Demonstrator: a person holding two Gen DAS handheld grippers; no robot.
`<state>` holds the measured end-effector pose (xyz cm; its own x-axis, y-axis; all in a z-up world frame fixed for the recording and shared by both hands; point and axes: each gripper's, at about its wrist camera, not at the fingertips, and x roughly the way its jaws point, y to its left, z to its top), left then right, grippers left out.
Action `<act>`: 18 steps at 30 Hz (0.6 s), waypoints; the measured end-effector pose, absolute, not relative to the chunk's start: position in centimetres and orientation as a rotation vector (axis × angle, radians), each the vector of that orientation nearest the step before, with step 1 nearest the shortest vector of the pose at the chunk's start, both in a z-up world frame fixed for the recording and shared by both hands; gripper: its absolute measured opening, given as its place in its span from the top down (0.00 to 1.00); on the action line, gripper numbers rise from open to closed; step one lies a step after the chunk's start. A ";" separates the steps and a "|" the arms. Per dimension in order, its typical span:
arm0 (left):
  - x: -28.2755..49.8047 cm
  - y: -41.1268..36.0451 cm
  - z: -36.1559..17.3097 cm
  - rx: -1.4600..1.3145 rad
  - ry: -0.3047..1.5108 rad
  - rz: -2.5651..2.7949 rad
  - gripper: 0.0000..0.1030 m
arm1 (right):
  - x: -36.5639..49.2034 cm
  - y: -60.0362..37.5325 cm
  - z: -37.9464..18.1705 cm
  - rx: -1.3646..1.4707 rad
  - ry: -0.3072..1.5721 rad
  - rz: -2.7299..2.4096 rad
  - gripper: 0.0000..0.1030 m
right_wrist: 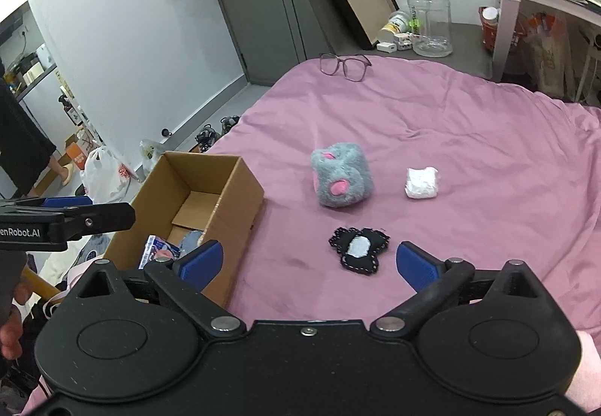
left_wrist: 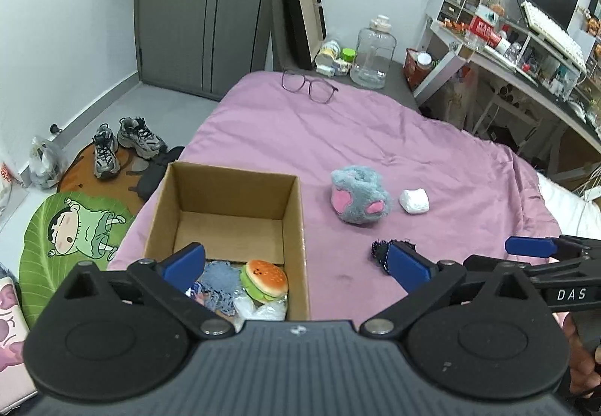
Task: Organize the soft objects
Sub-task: 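Withdraw both tools from the box toward the black-and-white plush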
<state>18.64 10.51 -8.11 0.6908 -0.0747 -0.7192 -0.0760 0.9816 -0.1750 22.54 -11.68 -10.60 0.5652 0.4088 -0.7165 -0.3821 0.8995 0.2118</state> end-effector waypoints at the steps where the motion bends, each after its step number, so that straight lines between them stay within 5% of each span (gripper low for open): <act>1: 18.7 10.3 -8.1 -0.194 0.812 0.000 0.00 | 22.6 -12.0 -10.7 0.038 0.852 0.463 0.03; 18: 21.7 5.6 -8.7 -0.085 0.883 0.012 0.00 | 24.4 -16.3 -12.3 0.087 0.865 0.438 0.03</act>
<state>21.73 5.62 -8.72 0.6353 -0.0245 -0.7719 -0.0461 0.9965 -0.0696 24.37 -16.34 -12.30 0.5656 0.4072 -0.7171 -0.3375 0.9078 0.2492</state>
